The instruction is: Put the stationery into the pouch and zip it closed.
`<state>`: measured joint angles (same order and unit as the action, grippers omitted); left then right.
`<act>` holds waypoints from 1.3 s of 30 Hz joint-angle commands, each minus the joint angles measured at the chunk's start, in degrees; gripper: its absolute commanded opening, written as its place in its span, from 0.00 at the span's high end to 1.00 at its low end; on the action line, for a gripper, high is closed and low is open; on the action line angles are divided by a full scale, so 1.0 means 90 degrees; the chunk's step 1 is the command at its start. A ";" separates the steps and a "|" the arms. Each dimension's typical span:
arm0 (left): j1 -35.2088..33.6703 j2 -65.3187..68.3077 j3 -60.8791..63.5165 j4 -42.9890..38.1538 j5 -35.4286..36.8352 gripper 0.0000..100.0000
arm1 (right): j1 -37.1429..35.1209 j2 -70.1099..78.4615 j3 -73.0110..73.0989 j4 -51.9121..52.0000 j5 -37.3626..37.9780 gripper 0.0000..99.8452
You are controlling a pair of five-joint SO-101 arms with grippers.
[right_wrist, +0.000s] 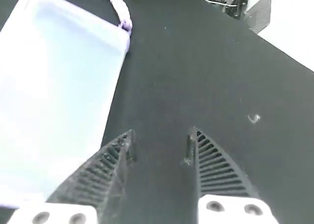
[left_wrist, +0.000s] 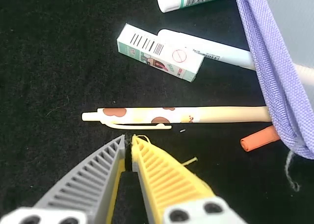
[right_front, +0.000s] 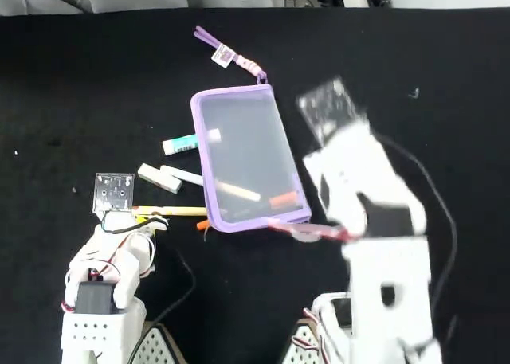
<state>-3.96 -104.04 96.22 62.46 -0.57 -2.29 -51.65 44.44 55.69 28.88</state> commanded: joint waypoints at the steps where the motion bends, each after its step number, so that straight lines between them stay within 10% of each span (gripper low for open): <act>1: 0.0015 -0.0010 0.0132 0.0020 -0.0039 0.97 | -0.0449 0.1890 -0.1324 -0.0684 0.0010 0.82; 24: 0.0015 -0.0010 0.0132 0.0020 -0.0039 0.97 | -0.1358 0.9079 -0.7536 -0.0957 -0.0039 0.82; 39: 0.0015 0.0000 0.0132 0.0020 -0.0039 0.97 | -0.1465 0.9343 -0.6628 -0.0391 -0.0010 0.82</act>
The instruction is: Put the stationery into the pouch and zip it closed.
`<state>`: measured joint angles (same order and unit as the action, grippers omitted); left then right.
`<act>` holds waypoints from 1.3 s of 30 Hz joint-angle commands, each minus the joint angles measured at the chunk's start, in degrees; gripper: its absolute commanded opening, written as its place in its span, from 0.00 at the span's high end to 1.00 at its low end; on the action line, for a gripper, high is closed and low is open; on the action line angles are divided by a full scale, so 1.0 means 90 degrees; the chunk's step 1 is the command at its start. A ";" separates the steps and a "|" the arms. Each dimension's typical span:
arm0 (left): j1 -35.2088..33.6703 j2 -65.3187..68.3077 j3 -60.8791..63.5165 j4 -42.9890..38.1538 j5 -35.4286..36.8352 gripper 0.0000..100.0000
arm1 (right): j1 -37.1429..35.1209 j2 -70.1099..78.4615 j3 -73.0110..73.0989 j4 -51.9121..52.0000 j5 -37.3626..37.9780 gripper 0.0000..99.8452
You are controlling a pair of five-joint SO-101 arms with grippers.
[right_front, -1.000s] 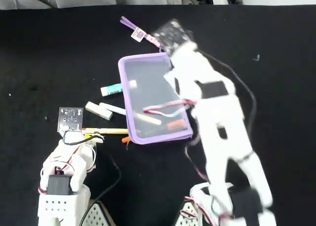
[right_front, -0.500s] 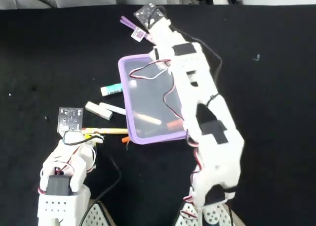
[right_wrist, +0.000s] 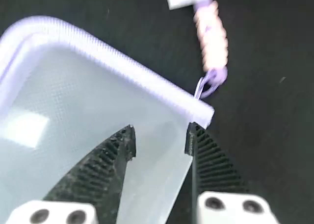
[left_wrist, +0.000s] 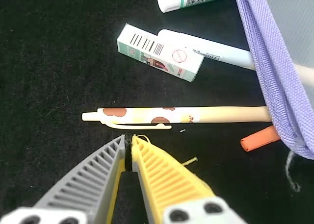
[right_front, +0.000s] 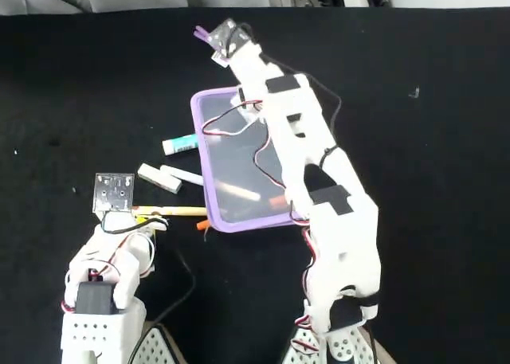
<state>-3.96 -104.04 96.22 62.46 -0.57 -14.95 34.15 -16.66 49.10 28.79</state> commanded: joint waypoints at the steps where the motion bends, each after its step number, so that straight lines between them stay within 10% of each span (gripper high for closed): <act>1: 0.0015 0.0000 0.0132 0.0020 -0.0039 0.97 | -0.0029 -0.0200 0.0220 0.0469 -0.0010 0.82; 22: 0.0015 0.0000 0.0132 0.0020 -0.0039 0.97 | 0.1045 -0.0220 0.0786 0.4503 0.1397 0.82; 30: 0.0015 0.0000 0.0132 0.0020 -0.0039 0.97 | 0.1651 -0.1031 -0.0005 0.4181 0.1592 0.82; 39: 0.0015 0.0000 0.0132 0.0020 -0.0039 0.97 | 0.0205 -0.1910 0.0835 0.2432 0.0967 0.82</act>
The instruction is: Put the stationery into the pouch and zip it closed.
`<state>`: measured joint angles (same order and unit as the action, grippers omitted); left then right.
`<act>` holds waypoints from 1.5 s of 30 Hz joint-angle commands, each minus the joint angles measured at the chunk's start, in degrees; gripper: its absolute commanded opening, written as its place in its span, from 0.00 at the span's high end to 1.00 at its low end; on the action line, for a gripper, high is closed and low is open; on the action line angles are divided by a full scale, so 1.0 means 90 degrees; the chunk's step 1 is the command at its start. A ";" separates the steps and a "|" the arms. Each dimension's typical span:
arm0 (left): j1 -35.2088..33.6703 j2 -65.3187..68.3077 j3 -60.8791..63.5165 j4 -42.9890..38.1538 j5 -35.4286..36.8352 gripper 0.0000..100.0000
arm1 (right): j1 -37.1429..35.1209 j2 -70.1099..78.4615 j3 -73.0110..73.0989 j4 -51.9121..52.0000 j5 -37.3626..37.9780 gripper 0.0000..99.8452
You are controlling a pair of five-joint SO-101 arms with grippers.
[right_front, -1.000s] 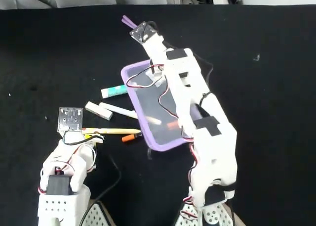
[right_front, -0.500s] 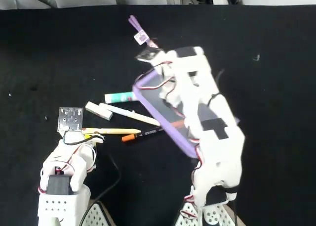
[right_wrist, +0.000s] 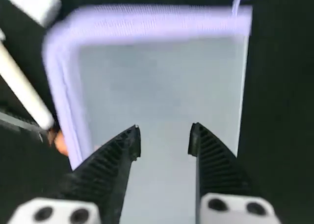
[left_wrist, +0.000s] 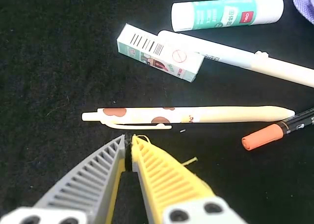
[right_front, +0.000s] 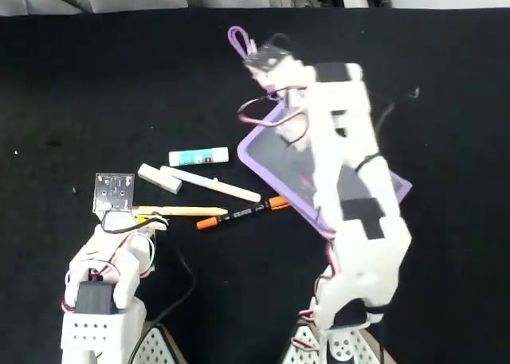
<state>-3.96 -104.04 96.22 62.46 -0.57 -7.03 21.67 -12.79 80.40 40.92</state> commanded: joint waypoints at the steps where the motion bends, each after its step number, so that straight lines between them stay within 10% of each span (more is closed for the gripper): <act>1: 0.0015 0.0000 0.0132 0.0020 -0.0039 0.97 | -0.0850 -0.0513 0.0611 -0.1416 -0.0420 0.82; 15: 0.0015 0.0000 0.0132 0.0020 -0.0039 0.97 | -0.1534 -0.0523 0.3160 -0.6154 -0.0449 0.82; 28: 0.0015 0.0000 0.0132 0.0020 -0.0039 0.97 | 0.0078 -0.0571 0.3365 -0.3741 -0.0371 0.82; 45: 0.0015 0.0000 0.0132 0.0020 -0.0039 0.97 | 0.2784 -0.0581 0.2867 -0.0430 0.2071 0.82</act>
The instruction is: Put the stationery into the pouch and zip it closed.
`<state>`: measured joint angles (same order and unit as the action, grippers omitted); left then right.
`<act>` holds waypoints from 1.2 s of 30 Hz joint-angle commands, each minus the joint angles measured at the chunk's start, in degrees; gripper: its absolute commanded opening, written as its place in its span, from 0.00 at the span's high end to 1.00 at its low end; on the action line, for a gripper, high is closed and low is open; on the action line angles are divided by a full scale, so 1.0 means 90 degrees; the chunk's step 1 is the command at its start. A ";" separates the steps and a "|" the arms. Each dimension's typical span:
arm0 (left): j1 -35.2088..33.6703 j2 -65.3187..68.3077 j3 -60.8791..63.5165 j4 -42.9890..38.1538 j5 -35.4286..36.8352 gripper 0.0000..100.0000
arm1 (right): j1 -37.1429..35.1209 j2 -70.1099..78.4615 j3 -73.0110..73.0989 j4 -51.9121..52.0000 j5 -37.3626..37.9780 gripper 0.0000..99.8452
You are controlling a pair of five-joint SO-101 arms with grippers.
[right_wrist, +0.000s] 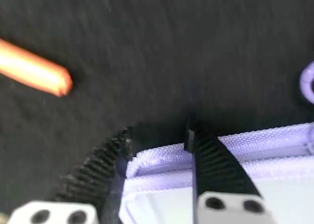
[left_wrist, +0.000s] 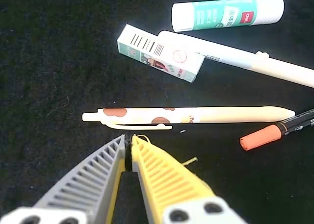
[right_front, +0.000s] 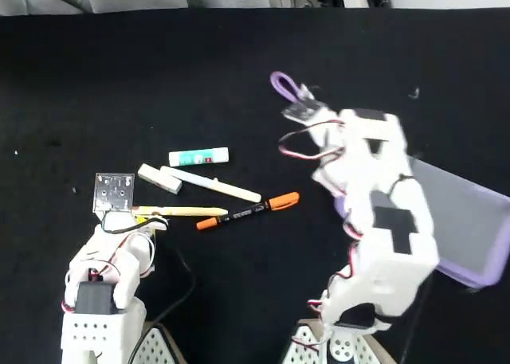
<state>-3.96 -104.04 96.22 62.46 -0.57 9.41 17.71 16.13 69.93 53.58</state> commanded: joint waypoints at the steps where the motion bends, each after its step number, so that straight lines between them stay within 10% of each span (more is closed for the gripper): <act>1: 0.0015 0.0000 0.0132 0.0020 -0.0039 0.97 | 0.1104 -0.0142 -0.0523 0.0860 0.0772 0.82; 36: 0.0015 0.0000 0.0132 0.0020 -0.0039 0.97 | 0.0537 0.2310 -0.4293 -0.0449 0.0830 0.82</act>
<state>-3.96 -104.04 96.22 62.46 -0.57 14.86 36.18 -17.10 66.77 60.35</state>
